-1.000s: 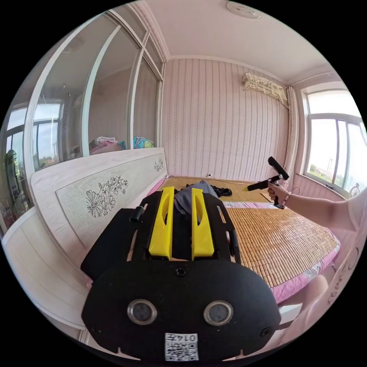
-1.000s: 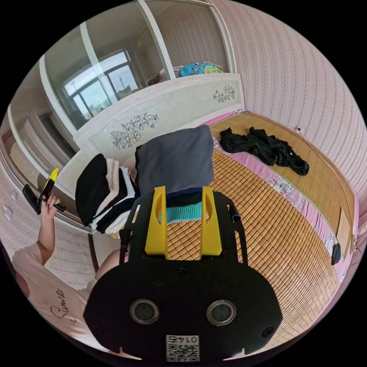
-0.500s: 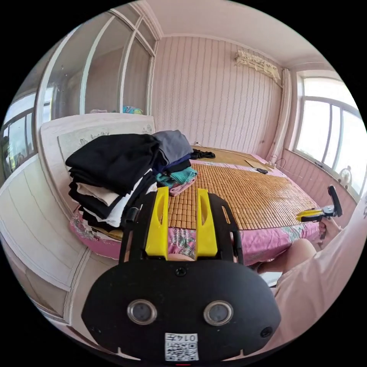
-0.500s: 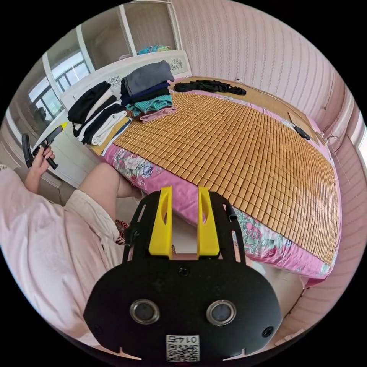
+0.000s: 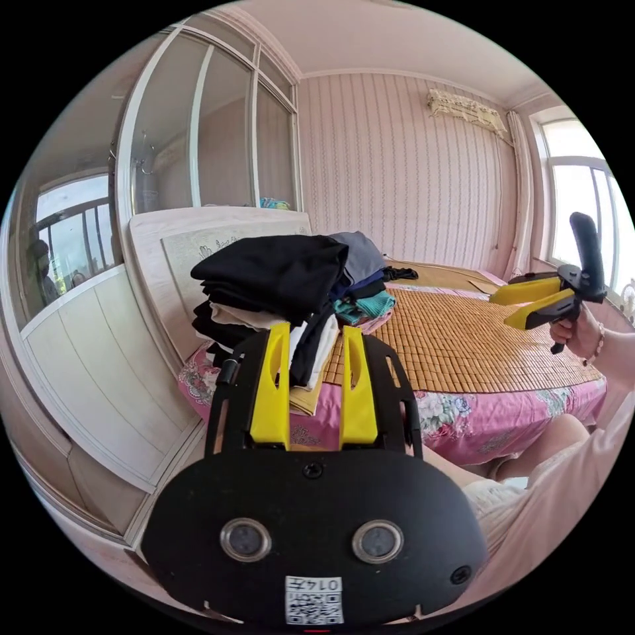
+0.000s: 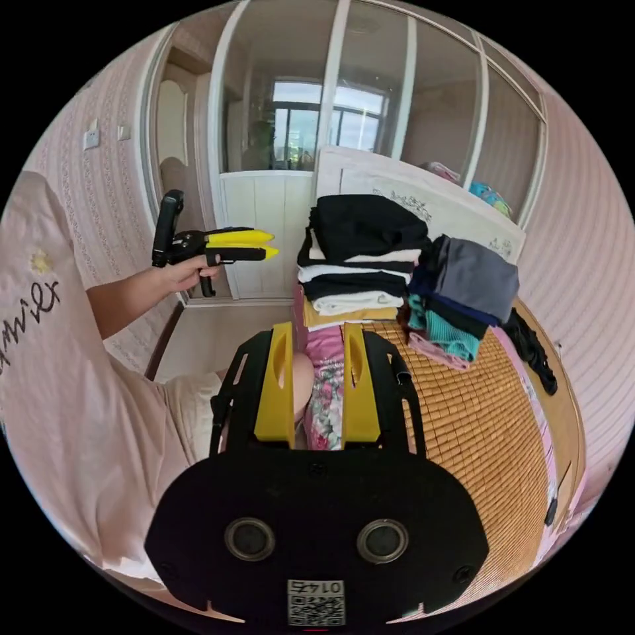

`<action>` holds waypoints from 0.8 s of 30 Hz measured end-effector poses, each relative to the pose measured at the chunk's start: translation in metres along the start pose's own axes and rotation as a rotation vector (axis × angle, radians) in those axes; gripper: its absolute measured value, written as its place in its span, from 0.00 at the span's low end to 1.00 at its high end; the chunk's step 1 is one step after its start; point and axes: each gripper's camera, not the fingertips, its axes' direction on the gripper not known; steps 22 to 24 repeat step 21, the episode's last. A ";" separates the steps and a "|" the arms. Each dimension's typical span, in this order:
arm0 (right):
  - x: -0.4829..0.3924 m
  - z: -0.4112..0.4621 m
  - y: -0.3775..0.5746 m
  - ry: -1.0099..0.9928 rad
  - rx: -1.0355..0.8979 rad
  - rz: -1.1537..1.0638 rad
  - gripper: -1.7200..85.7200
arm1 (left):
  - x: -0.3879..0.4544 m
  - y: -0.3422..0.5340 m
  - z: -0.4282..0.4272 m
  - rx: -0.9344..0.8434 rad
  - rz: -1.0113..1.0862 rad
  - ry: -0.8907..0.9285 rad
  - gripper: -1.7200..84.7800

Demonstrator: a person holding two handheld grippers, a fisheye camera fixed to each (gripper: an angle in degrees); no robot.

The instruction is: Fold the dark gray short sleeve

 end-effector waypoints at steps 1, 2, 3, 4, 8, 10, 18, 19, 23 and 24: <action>-0.009 0.016 -0.023 -0.016 -0.003 -0.062 0.15 | -0.004 0.001 0.004 0.003 -0.013 0.002 0.16; -0.017 0.031 -0.044 -0.014 -0.004 -0.113 0.15 | -0.012 0.002 0.012 0.004 -0.033 0.008 0.17; -0.020 0.039 -0.054 -0.004 -0.005 -0.133 0.15 | -0.017 0.003 0.023 -0.004 -0.041 0.010 0.17; -0.026 0.054 -0.073 0.031 -0.001 -0.163 0.16 | -0.019 0.003 0.029 -0.010 -0.042 0.008 0.18; -0.020 0.112 -0.118 0.092 -0.078 -0.068 0.18 | -0.042 0.000 0.055 0.028 -0.126 0.002 0.17; -0.012 0.137 -0.129 0.074 -0.155 -0.006 0.19 | -0.065 0.000 0.055 0.096 -0.233 0.002 0.16; 0.002 0.150 -0.137 -0.071 -0.156 0.194 0.04 | -0.123 -0.024 0.072 0.090 -0.310 0.043 0.18; 0.002 0.134 -0.138 -0.058 -0.102 0.205 0.03 | -0.125 -0.024 0.073 0.089 -0.313 0.048 0.18; 0.002 0.109 -0.140 -0.066 -0.040 0.202 0.02 | -0.129 -0.020 0.079 0.075 -0.356 0.079 0.18; 0.002 0.109 -0.140 -0.066 -0.040 0.202 0.02 | -0.129 -0.020 0.079 0.075 -0.356 0.079 0.18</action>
